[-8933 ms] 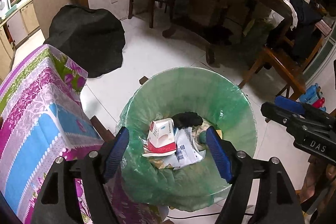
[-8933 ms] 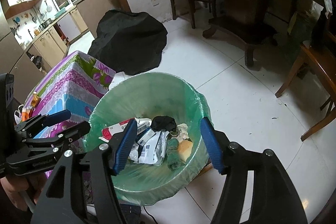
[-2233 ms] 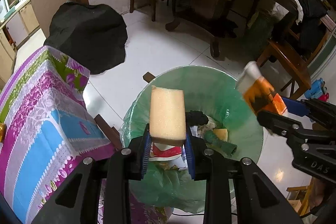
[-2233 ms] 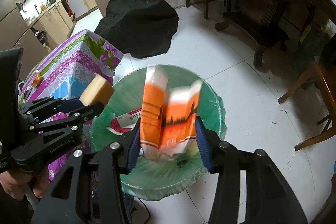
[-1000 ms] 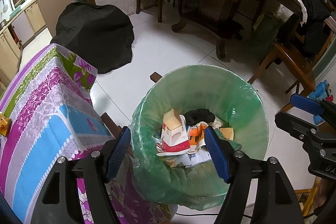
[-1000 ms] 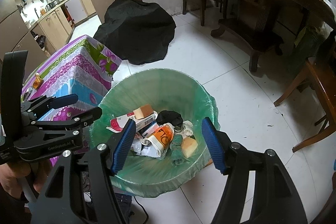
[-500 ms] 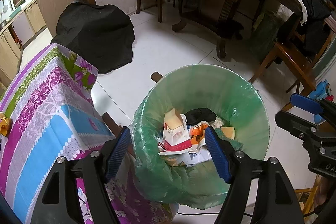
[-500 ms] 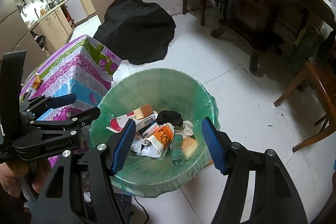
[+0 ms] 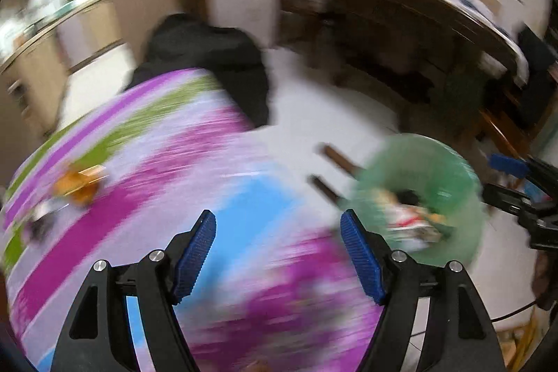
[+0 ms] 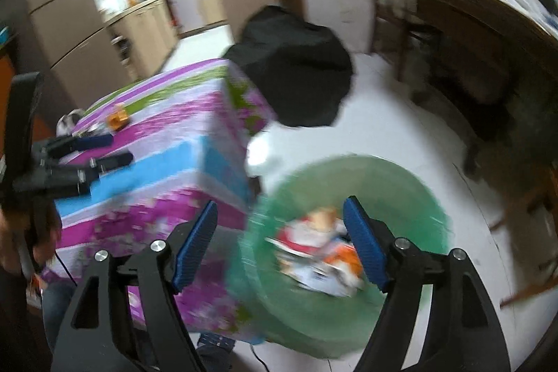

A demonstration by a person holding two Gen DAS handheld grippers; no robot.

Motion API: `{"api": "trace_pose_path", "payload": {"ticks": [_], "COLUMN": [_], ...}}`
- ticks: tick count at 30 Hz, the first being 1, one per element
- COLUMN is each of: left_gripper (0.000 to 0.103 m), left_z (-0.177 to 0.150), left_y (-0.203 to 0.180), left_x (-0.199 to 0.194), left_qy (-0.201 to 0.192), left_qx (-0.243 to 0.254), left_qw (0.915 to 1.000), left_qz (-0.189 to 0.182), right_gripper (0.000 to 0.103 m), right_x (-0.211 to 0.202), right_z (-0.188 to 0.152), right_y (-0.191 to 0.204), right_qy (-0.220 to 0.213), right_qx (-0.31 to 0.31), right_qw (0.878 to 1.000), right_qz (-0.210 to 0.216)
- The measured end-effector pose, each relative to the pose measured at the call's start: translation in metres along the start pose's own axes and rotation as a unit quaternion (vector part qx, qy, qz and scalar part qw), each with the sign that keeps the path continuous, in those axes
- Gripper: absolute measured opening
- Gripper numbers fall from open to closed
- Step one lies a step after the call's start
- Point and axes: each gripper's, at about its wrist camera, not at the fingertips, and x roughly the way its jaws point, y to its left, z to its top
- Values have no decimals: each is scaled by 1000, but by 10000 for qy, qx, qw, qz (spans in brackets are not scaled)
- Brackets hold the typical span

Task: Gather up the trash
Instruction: 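Swing both open tools back toward the table, then grasp the black tissue pack with the left tool while the right tool grasps the gold cigarette box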

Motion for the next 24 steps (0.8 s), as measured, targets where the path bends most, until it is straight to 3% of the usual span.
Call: {"api": "trace_pose_path", "payload": {"ticks": [8, 11, 16, 24], "left_gripper": [74, 74, 74, 74], "left_z": [-52, -65, -77, -65], "left_y": [220, 272, 316, 330], "left_x": [-43, -47, -40, -26], "left_qy": [112, 179, 355, 225], "left_qx": [-1043, -1106, -787, -379], "left_qw": [9890, 9871, 9895, 9960], "left_qz": [1045, 1146, 1158, 775], "right_gripper": [80, 80, 80, 80], "right_x": [46, 70, 99, 153], "right_z": [29, 41, 52, 84], "right_y": [105, 143, 199, 289], "right_qy": [31, 143, 319, 470], "right_qx": [-702, -924, -1223, -2034], "right_qw": [9951, 9918, 9860, 9708], "right_qz": [691, 873, 1086, 1184]}}
